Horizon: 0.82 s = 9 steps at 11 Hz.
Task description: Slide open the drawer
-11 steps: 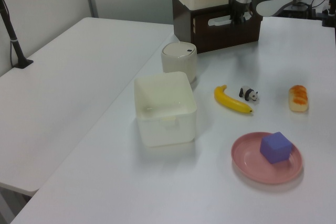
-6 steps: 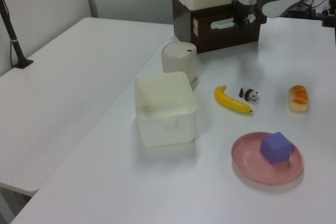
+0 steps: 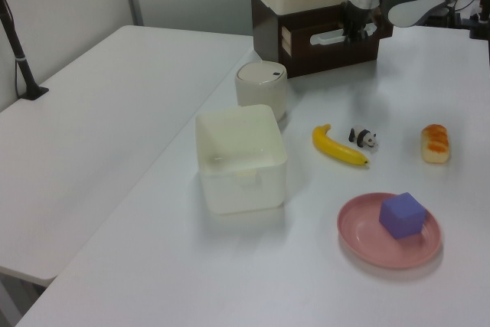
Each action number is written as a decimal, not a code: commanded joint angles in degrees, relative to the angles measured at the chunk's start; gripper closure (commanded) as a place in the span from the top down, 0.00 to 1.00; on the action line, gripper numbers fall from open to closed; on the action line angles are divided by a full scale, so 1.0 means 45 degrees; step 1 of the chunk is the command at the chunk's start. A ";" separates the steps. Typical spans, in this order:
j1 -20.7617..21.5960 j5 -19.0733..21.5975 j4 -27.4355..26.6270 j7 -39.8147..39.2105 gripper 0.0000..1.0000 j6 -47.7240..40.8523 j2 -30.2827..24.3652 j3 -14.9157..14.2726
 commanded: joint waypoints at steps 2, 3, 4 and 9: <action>0.0587 -0.0145 -0.0484 0.0400 0.71 -0.0237 -0.0703 0.0042; 0.0587 -0.0068 -0.0464 0.0400 0.92 -0.0295 -0.0723 0.0042; 0.0607 -0.0009 -0.0406 0.0400 0.98 -0.0508 -0.0742 0.0042; 0.2245 0.2016 0.0588 0.3129 1.00 -0.3333 -0.1054 0.0062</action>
